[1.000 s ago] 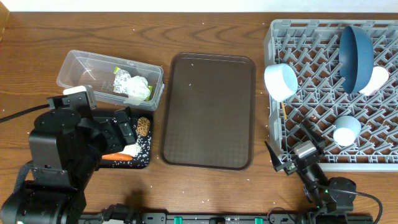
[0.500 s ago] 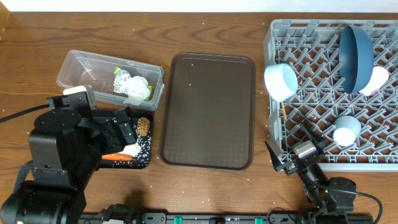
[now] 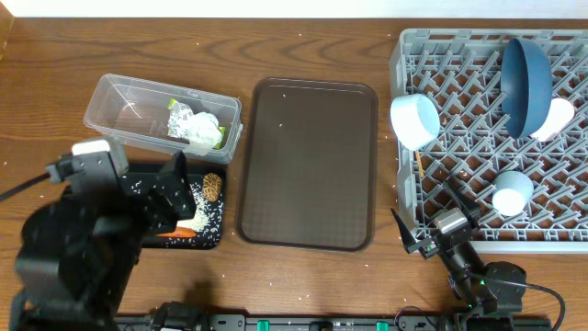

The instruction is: Sort waste into correct bins and load items into the dishwasher rack

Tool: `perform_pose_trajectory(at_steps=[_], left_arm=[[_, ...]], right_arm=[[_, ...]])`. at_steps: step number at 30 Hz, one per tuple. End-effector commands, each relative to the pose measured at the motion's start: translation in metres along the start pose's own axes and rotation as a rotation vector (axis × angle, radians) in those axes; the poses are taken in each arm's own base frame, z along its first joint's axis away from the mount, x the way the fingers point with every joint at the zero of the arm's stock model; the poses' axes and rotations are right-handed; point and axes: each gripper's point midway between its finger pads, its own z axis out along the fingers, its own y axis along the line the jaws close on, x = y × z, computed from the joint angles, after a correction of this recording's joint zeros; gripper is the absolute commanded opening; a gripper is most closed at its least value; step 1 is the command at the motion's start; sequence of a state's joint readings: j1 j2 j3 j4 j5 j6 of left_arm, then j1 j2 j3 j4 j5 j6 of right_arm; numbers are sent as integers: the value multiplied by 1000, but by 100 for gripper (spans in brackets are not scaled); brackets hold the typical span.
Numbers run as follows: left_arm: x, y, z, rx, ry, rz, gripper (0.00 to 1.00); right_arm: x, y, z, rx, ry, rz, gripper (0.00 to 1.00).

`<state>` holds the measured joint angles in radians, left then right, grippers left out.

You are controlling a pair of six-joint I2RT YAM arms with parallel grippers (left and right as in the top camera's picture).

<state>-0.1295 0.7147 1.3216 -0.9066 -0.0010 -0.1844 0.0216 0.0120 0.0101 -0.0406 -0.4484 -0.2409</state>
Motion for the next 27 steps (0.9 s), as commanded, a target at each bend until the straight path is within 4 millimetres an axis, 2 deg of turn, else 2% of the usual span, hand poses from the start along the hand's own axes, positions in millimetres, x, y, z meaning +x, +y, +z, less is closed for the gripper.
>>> perform_pose_trajectory(at_steps=[1, 6, 11, 17, 22, 27], left_arm=[[1, -9, -9, 69, -70, 188, 98], [21, -4, -16, 79, -136, 269, 98], [51, 6, -13, 68, -182, 262, 98], [74, 16, -10, 66, -297, 212, 98], [102, 22, 2, 65, -301, 211, 98], [133, 30, 28, 58, -250, 208, 98]], right_arm=[[1, -1, 0, 4, 0, 16, 99], [1, -1, 0, 4, 0, 16, 99], [1, -1, 0, 4, 0, 16, 99], [1, -1, 0, 4, 0, 16, 99], [1, -1, 0, 4, 0, 16, 99], [1, -1, 0, 4, 0, 16, 99]])
